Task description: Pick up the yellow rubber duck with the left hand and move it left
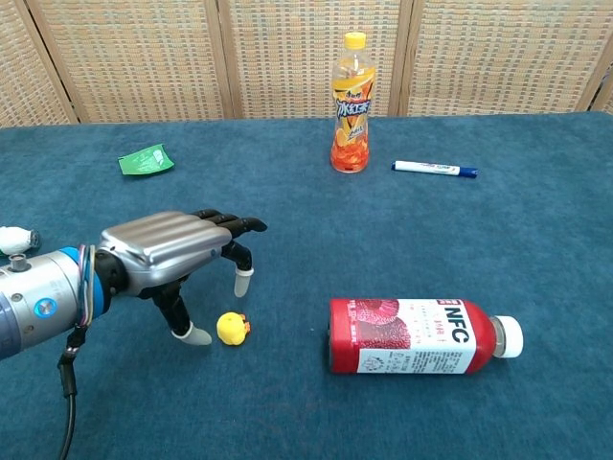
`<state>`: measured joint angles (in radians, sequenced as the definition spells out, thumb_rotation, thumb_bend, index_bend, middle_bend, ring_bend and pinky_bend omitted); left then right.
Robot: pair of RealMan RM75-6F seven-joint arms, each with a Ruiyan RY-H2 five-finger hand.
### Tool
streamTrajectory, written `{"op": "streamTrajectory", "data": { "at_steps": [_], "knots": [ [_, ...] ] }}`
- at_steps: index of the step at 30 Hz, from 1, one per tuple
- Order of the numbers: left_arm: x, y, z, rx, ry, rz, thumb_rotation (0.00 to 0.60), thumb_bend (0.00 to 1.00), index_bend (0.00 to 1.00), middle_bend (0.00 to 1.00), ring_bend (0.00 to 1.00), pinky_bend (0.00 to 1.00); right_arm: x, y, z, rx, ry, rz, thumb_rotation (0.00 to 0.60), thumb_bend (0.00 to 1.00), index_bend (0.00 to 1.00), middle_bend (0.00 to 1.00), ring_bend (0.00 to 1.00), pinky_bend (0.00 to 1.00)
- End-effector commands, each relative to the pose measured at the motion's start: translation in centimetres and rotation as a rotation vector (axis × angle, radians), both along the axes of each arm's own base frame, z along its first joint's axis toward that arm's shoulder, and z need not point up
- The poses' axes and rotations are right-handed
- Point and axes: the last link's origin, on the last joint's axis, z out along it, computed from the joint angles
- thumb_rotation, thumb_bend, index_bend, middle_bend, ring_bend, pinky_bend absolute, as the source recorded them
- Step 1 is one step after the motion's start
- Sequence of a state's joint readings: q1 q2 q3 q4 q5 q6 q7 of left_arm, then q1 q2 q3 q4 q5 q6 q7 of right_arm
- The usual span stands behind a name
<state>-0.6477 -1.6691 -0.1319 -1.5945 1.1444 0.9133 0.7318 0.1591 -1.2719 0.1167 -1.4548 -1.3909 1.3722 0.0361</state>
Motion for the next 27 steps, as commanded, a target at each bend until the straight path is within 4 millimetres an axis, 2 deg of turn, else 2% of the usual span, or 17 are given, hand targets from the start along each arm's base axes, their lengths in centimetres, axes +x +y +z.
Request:
{"op": "streamTrajectory", "data": {
  "at_steps": [1,18,27],
  "knots": [
    [0.2,0.0,-0.5,-0.005,0.007,-0.003,0.600,0.15,0.46,0.00,0.00,0.00,-0.1,0.0,0.2,-0.005,-0.006,0.000,0.600,0.00,0.00,0.00,0.00,0.00],
    [0.9,0.0,-1.6,-0.009,0.038,-0.019,0.600,0.18,0.51,0.00,0.00,0.00,-0.3,-0.1,0.6,-0.012,-0.028,0.002,0.600,0.00,0.00,0.00,0.00,0.00],
    [0.9,0.0,-1.4,0.004,0.036,-0.026,0.600,0.20,0.57,0.00,0.00,0.00,-0.3,0.0,0.6,-0.014,-0.028,0.003,0.600,0.00,0.00,0.00,0.00,0.00]
  ]
}}
